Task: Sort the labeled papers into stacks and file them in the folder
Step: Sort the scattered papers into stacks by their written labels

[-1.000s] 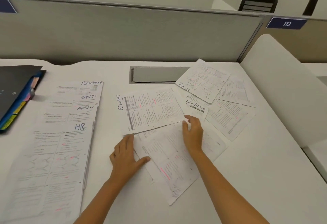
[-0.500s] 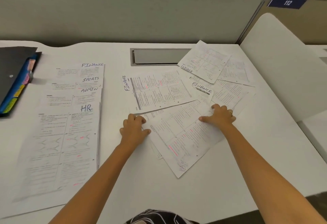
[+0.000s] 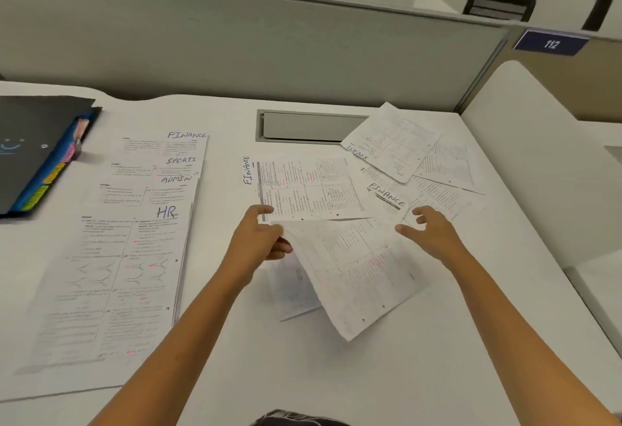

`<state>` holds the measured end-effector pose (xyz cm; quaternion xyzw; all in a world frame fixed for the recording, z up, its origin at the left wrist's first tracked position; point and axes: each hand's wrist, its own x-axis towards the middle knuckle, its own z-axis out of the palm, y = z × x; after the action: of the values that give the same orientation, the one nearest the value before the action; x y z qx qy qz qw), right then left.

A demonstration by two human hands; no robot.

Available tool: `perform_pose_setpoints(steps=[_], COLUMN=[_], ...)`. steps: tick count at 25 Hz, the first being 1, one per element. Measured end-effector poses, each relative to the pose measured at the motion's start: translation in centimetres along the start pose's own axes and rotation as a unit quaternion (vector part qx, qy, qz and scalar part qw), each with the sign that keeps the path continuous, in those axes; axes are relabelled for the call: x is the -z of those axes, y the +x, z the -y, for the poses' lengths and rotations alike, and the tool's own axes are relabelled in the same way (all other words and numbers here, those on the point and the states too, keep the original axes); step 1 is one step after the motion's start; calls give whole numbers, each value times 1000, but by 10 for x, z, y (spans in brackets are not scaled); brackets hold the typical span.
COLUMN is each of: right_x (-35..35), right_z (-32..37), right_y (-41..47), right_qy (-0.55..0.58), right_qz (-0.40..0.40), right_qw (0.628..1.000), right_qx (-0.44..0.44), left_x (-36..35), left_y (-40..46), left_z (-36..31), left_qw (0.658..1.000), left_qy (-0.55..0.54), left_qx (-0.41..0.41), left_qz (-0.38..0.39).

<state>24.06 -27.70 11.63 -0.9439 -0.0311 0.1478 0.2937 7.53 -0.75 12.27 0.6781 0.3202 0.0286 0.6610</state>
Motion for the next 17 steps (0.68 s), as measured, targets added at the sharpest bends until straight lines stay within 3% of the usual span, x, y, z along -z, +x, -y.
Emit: perform_pose_setpoints(steps=[2,5,8,10,13,15,17], right_x=[5,7,11,12,17,35,58], right_z=[25,48,44,42,44,53,64], right_y=[-27,-69,-81,-80,-70,-60,-52], right_qy=[60,106,34,-2,79,128,219], right_qz=[98,290,341,263,22,-64,-76], right_qw=[990,924,890,902,904,910,918], right_qx=[86,225,299,344,420,388,323], left_x=[-9,-21,-22,-19,-16,-15,-18], left_y=[-1,0,2,2,-7,-11,-12], left_z=[-25,-49,-60,-67,-81,-86,-87], left_qw=[995,975,961,952,950,952,958], left_qy=[-94,-214,-265,-293,-300,-287,-254], left_qx=[14,27,22,23,21,7,-19], left_qz=[-16,-49,-77,-86,-89,-108,-132])
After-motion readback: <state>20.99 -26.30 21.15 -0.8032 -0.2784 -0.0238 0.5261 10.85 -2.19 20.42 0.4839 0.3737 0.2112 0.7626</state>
